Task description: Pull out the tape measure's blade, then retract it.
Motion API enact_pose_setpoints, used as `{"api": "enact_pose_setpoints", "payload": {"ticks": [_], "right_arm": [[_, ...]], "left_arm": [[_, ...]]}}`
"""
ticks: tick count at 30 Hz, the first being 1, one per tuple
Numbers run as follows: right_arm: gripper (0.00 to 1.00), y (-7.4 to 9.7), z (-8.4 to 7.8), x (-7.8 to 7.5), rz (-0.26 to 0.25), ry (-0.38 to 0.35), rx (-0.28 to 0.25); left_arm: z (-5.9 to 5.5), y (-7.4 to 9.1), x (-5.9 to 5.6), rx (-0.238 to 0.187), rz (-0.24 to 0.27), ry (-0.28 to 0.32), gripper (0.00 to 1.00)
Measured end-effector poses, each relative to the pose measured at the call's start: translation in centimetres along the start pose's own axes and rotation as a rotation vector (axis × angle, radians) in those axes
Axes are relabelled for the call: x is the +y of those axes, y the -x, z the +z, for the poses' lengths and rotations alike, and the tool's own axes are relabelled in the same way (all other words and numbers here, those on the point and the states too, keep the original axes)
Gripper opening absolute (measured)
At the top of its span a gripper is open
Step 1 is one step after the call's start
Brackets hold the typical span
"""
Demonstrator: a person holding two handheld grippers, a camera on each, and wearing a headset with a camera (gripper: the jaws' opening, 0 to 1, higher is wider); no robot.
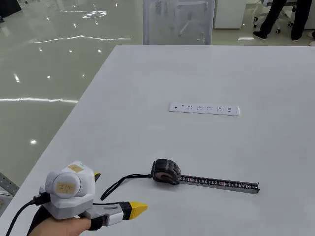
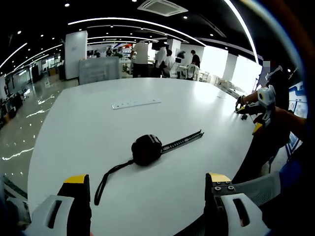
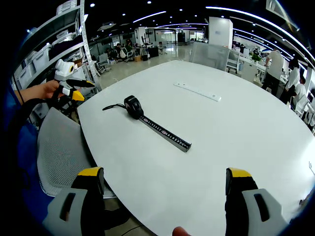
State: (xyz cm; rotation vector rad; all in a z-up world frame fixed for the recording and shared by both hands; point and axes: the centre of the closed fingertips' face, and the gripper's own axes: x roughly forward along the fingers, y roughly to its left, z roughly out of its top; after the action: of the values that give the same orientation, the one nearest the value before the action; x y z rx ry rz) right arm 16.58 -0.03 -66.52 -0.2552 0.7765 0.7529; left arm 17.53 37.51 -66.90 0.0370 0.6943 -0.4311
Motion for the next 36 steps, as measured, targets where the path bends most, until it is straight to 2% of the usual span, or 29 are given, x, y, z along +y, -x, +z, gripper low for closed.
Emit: {"api": "enact_pose_setpoints", "payload": {"ticks": [5, 10, 19, 21, 28, 31, 36], "right_arm": [[1.0, -0.8, 0.1, -0.3, 0.009, 0.01, 0.007], [0.99, -1.7, 0.2, -0.4, 0.028, 0.024, 0.017], [0.99, -3.3, 0.4, -0.3, 0.05, 0.041, 0.029], [0.99, -3.7, 0.4, -0.4, 0.054, 0.05, 0.036], [0.99, -4.5, 0.6, -0.7, 0.067, 0.068, 0.049], [0.98, -4.9, 0.7, -0.9, 0.074, 0.074, 0.054], [0.98, -5.7, 0.7, -1.1, 0.088, 0.091, 0.067]], "left_arm": [[0.5, -1.1, -0.4, 0.01, -0.007, 0.012, 0.9], [1.0, -2.3, -0.8, 0.003, -0.013, 0.008, 0.9], [1.2, -3.6, -1.0, 0.004, 0.013, 0.027, 0.92], [1.1, -4.0, -0.8, 0.01, 0.033, 0.035, 0.92], [1.4, -5.2, -0.7, 0.011, 0.058, 0.055, 0.92], [1.4, -5.8, -0.7, 0.01, 0.056, 0.087, 0.92], [1.4, -6.6, -0.7, 0.017, 0.07, 0.092, 0.92]]}}
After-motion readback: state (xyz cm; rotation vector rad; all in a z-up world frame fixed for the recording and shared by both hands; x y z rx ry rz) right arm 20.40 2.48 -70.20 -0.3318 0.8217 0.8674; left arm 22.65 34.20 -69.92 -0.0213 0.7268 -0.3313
